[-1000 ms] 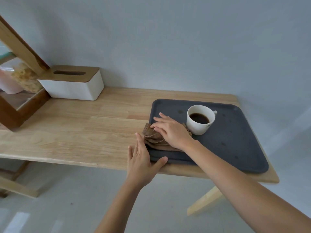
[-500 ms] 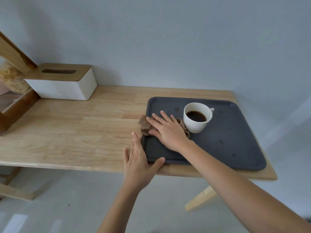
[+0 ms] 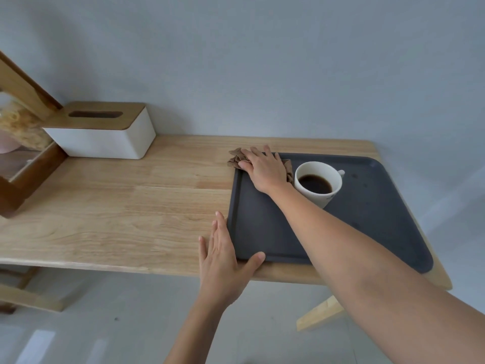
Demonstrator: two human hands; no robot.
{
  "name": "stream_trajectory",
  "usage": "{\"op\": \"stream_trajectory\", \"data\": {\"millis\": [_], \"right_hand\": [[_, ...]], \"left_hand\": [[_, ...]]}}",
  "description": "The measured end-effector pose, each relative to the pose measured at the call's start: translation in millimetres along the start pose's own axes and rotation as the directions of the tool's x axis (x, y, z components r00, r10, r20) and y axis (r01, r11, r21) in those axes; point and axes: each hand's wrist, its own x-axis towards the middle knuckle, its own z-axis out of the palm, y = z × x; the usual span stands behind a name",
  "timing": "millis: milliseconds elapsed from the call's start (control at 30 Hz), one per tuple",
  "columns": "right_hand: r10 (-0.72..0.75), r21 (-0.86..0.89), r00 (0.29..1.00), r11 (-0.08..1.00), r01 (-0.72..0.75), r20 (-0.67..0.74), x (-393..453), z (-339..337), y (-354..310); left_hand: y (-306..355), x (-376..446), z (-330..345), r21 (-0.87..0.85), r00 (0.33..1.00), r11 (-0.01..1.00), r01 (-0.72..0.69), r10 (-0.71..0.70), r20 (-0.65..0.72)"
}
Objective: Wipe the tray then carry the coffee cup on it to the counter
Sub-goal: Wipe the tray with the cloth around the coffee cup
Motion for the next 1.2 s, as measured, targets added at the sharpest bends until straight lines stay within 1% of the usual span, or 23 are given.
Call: {"op": "stream_trajectory", "data": {"millis": [167, 267, 333, 533, 633, 800, 1000, 1200], "right_hand": [[-0.02, 0.047, 0.999, 0.999, 0.022, -0.047, -10.4, 1.3, -4.6], [-0.017, 0.072, 1.0, 0.997, 0.018, -0.018, -29.6, 1.7, -10.8], [-0.043, 0.086, 0.999, 0.995, 0.044, -0.008, -48.6, 1.2, -15.2], [-0.11, 0.148, 0.994, 0.983, 0.109, 0.002, -114.9, -4.2, -30.4], [-0.126, 0.159, 0.992, 0.979, 0.125, -0.008, -131.0, -3.8, -32.6], [-0.043, 0.136, 0.998, 0.99, 0.048, -0.04, -101.1, -2.5, -35.0], [0.163, 0.083, 0.984, 0.984, -0.157, -0.077, -24.2, -0.3, -20.8], [0.216, 0.062, 0.955, 0.976, -0.207, -0.202, 11.8, -0.6, -6.6]], "left_hand": [[-0.3, -1.1, -0.7, 0.059, 1.0, 0.998, -0.008, 0.007, 0.02], [0.9, -1.9, -1.6, 0.074, 1.0, 0.997, -0.003, 0.001, 0.021], [1.2, -1.7, -1.9, 0.087, 1.0, 0.996, 0.0, -0.002, 0.021], [2.4, -2.9, -2.4, 0.076, 1.0, 0.997, 0.01, -0.01, 0.009], [2.4, -1.9, -1.8, 0.052, 1.0, 0.999, 0.01, -0.01, 0.001], [-0.5, 0.0, -0.5, 0.054, 1.0, 0.998, 0.011, -0.012, 0.017], [-0.5, 0.2, -0.9, 0.034, 0.999, 0.999, 0.011, -0.012, 0.038], [-1.5, -0.2, -0.1, 0.045, 1.0, 0.999, 0.007, -0.008, 0.025]]}}
